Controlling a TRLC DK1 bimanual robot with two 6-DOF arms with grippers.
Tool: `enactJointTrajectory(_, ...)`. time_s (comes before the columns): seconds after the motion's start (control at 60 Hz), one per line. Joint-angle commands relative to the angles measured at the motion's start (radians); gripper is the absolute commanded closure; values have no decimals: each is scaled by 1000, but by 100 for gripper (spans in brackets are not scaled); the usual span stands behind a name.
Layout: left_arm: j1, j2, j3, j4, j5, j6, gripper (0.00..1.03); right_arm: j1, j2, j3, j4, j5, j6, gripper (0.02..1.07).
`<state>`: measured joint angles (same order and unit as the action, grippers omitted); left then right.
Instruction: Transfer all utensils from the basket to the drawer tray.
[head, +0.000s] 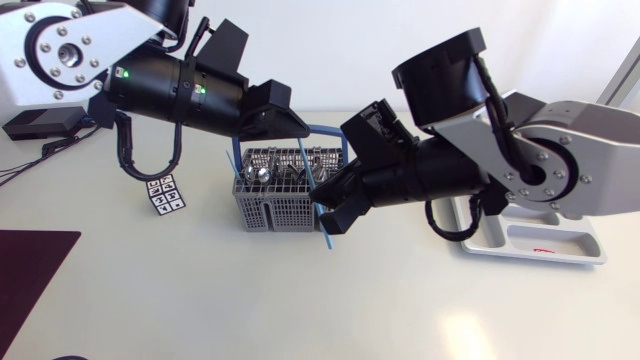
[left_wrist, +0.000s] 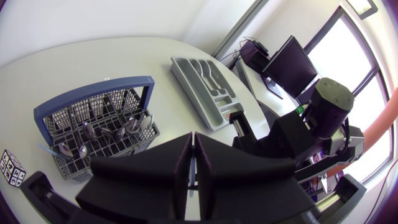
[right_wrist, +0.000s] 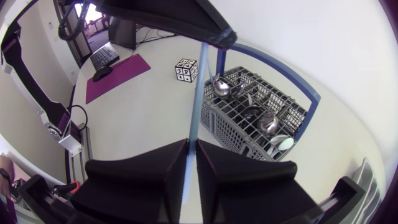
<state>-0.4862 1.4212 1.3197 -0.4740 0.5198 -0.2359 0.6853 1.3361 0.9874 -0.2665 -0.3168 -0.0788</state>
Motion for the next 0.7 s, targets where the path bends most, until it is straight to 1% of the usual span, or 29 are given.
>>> enactJointTrajectory(0.0,5,10,35,2,16,-22,85,5,26,-13,-5,-7,11,101)
enactJointTrajectory(0.083,0,7,46,2,17,-23,75,5,32,-27,0,-10,7,101)
enactJointTrajectory(0.117,-2,4,55,2,17,-23,69,3,34,-29,-2,-18,5,101)
enactJointTrajectory(0.133,1,-1,69,2,17,-23,62,0,38,-30,-7,-25,5,101)
enactJointTrajectory(0.2,21,-25,104,5,16,-31,57,-1,46,-39,-14,-33,1,101)
enactJointTrajectory(0.25,51,-45,121,26,16,-52,57,-1,48,-52,-16,-31,-4,101)
enactJointTrajectory(0.317,118,-80,138,80,9,-88,57,-13,46,-70,-20,-31,-6,101)
enactJointTrajectory(0.4,178,-87,151,80,2,-82,57,-50,28,-92,-22,-30,-4,101)
enactJointTrajectory(0.417,202,-87,151,80,-10,-72,57,-61,21,-96,-22,-31,-4,101)
enactJointTrajectory(0.433,212,-87,148,80,-18,-65,57,-72,17,-101,-22,-31,-3,101)
enactJointTrajectory(0.517,248,-87,122,80,-35,-11,58,-128,-8,-116,-30,-33,-1,101)
enactJointTrajectory(0.583,281,-80,76,78,-66,56,58,-211,-29,-127,-43,-34,-1,101)
enactJointTrajectory(0.617,284,-80,39,80,-109,127,58,-259,-40,-133,-48,-36,-3,101)
enactJointTrajectory(0.683,287,-76,-22,87,-141,237,57,-345,-54,-136,-59,-48,-6,101)
